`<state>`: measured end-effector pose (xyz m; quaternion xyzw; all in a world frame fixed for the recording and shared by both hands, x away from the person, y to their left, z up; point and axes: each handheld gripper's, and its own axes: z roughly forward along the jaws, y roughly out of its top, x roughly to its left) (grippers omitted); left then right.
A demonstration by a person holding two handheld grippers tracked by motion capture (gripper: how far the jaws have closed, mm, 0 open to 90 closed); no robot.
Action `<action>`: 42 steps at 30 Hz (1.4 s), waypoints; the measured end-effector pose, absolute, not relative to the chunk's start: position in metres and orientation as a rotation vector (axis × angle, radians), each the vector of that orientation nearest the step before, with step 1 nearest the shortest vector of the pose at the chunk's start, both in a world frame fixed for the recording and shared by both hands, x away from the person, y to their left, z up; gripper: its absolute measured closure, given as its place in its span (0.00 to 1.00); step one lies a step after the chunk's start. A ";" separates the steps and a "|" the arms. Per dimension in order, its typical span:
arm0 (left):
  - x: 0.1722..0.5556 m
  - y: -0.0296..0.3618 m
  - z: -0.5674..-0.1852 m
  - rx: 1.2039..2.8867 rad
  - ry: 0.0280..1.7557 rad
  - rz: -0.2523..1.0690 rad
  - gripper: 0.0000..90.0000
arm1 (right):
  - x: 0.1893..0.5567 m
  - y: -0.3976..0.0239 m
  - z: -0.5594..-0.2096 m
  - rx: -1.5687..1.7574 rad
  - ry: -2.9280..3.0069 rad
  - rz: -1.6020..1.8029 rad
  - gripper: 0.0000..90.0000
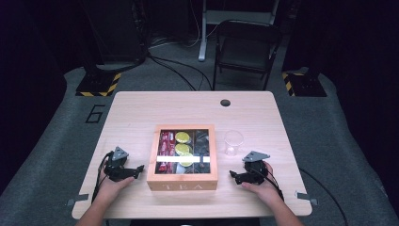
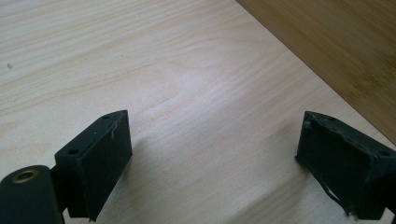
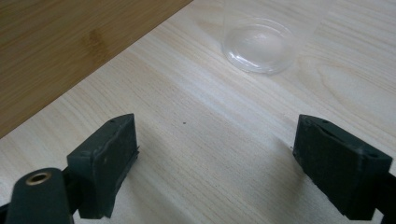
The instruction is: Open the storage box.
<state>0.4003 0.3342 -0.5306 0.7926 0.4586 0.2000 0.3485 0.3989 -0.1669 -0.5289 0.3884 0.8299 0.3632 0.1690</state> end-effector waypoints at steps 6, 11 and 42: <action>0.400 0.334 -0.531 2.052 1.194 0.522 0.11 | 0.399 -0.167 -0.529 1.106 2.361 1.035 0.15; 0.400 0.334 -0.531 2.053 1.194 0.523 0.11 | 0.399 -0.167 -0.529 1.098 2.363 1.030 0.15; 0.393 0.342 -0.520 2.015 1.262 0.495 0.37 | 0.401 -0.172 -0.520 1.222 2.341 1.018 0.42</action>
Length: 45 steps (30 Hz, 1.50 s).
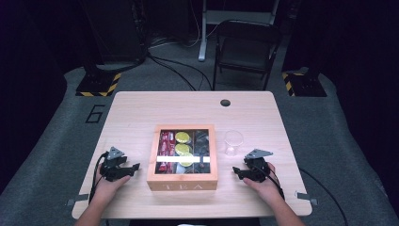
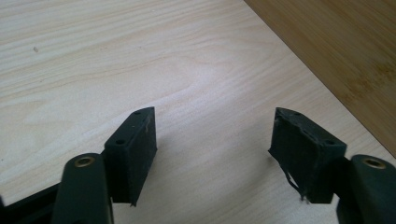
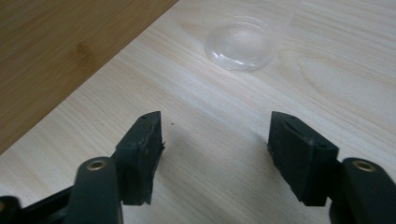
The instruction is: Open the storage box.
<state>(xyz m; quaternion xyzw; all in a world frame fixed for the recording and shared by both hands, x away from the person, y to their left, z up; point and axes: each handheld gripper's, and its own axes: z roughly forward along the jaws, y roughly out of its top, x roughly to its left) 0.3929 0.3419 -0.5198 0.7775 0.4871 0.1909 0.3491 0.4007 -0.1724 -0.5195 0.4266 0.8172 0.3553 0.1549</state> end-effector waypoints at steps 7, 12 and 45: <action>0.390 0.341 -0.512 2.001 1.253 0.485 0.44 | 0.400 -0.174 -0.514 1.208 2.348 1.047 0.48; 0.390 0.343 -0.508 1.996 1.258 0.470 0.44 | 0.394 -0.169 -0.505 1.077 2.379 1.071 0.47; 0.376 0.331 -0.481 1.956 1.166 0.441 0.47 | 0.377 -0.167 -0.484 1.085 2.358 1.093 0.53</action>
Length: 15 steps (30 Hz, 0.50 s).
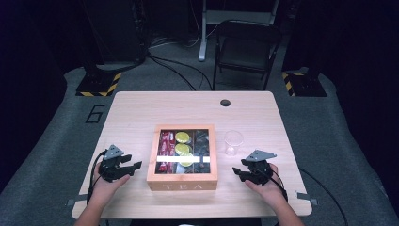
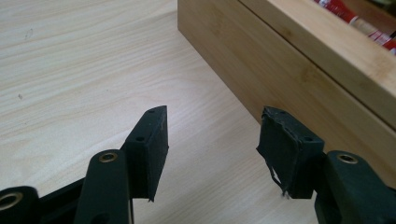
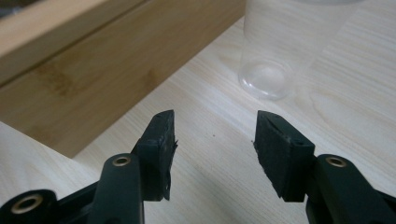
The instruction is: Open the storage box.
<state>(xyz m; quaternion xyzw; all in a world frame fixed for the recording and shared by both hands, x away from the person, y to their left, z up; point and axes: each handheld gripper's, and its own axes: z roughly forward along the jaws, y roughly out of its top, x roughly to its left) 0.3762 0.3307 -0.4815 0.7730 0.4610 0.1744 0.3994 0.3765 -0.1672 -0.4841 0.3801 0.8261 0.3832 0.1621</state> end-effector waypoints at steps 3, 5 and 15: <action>0.375 0.332 -0.479 1.941 1.178 0.421 0.48 | 0.376 -0.168 -0.479 1.085 2.353 1.111 0.52; 0.374 0.332 -0.477 1.926 1.190 0.416 0.50 | 0.375 -0.171 -0.472 1.110 2.354 1.142 0.52; 0.370 0.328 -0.448 1.896 1.153 0.380 0.55 | 0.368 -0.160 -0.443 1.066 2.371 1.154 0.57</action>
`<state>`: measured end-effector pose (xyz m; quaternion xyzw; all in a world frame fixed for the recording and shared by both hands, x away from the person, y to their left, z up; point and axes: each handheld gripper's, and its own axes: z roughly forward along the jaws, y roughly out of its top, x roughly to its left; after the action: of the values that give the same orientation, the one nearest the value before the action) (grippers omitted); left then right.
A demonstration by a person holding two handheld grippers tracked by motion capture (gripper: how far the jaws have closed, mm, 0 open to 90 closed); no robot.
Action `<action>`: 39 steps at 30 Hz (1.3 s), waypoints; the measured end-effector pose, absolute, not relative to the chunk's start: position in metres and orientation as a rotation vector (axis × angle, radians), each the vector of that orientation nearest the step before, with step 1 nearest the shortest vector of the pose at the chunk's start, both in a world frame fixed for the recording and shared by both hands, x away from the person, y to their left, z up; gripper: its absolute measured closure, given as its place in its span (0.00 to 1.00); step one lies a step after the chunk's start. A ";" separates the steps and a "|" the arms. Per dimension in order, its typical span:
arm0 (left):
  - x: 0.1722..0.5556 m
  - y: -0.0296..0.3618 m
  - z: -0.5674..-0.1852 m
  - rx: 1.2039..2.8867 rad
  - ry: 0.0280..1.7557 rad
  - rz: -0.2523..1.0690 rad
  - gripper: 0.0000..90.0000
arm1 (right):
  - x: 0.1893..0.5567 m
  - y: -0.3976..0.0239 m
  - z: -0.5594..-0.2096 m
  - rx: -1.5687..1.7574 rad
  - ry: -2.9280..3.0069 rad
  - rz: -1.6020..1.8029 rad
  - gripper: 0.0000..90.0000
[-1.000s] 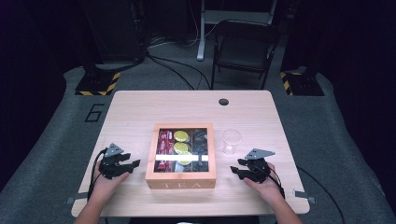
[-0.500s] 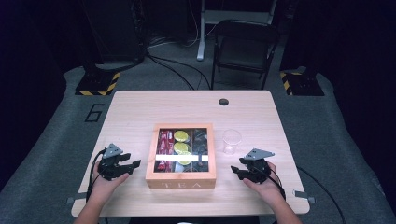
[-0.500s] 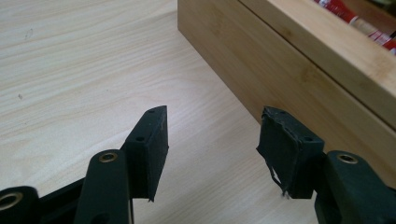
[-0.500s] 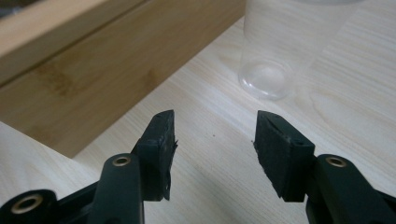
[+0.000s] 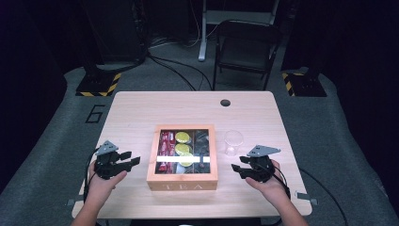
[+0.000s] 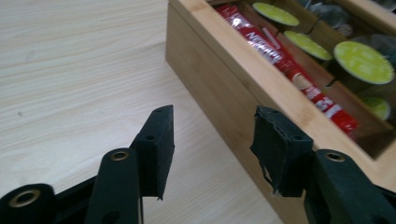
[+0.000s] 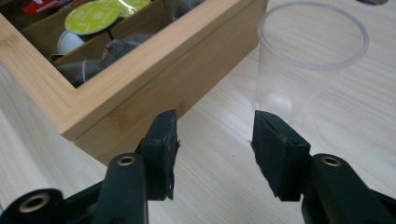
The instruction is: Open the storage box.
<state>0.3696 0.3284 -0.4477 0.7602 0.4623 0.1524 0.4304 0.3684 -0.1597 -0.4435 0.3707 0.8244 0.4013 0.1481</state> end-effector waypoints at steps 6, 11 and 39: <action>0.362 0.321 -0.429 1.919 1.125 0.409 0.59 | 0.364 -0.151 -0.433 1.034 2.394 1.200 0.60; 0.350 0.309 -0.422 1.917 1.074 0.394 0.61 | 0.351 -0.137 -0.424 0.992 2.396 1.231 0.67; 0.339 0.309 -0.454 1.961 0.983 0.407 0.62 | 0.324 -0.124 -0.456 0.829 2.546 1.218 0.95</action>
<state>0.3395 0.3094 -0.4535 0.7893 0.3959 0.1640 0.4397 0.3235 -0.1235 -0.4564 0.2805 0.8611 0.4121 0.0998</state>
